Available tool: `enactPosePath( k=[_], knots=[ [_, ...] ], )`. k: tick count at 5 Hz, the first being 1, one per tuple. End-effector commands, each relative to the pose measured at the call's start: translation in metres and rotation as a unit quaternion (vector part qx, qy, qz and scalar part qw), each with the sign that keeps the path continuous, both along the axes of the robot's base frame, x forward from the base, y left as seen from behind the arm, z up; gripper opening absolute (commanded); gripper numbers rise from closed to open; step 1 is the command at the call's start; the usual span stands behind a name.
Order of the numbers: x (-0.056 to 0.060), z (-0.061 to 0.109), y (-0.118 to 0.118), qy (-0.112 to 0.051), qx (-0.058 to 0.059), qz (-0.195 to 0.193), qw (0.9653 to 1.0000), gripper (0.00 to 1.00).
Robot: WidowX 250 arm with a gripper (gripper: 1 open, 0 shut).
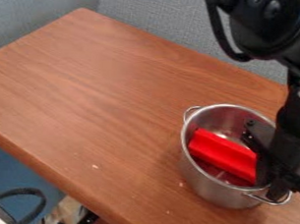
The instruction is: Move the red object from the metal pot to the table
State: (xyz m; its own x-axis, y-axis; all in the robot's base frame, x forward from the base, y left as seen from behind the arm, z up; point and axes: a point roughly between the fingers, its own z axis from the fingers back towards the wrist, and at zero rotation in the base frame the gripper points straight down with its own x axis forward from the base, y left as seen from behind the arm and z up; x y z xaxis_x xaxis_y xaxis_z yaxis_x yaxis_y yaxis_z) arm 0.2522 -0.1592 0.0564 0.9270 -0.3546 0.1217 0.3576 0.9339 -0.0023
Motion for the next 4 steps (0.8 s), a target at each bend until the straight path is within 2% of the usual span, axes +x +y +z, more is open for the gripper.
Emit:
enactPosePath(
  k=[1, 4],
  knots=[
    [-0.004, 0.005, 0.001, -0.011, -0.004, -0.007, 0.9999, 1.0],
    [-0.004, 0.0, 0.03, 0.009, 0.008, 0.007, 0.9999, 1.0]
  ],
)
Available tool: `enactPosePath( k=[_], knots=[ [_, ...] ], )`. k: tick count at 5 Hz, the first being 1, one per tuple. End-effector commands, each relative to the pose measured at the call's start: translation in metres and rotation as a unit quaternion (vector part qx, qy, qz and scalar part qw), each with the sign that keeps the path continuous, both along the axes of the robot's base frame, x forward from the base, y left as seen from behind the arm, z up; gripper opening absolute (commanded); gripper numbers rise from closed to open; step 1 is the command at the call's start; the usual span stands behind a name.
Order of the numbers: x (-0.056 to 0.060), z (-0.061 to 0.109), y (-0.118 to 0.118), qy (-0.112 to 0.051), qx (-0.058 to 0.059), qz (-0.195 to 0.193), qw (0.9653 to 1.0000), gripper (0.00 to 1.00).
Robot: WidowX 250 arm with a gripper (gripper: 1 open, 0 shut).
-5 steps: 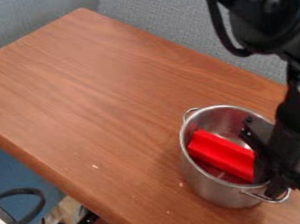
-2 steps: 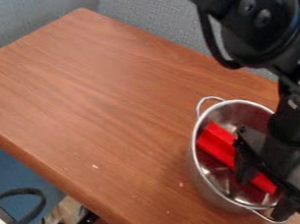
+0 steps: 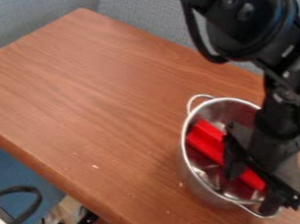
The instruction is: Move the red object from the metal pot to the table
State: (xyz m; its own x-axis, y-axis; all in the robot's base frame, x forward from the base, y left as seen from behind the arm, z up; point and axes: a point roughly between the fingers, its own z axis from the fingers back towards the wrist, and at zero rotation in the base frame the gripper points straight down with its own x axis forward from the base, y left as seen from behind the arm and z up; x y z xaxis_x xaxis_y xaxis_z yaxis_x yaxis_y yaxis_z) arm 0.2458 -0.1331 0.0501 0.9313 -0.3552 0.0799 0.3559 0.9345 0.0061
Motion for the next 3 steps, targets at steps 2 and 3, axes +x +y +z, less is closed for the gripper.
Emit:
enactPosePath(
  k=[2, 3],
  knots=[
    [0.0071, 0.0047, 0.0227, -0.001, -0.001, 0.02, 0.9998, 1.0],
    [0.0083, 0.003, 0.0251, 0.002, 0.002, 0.024, 0.9997, 1.0]
  ],
)
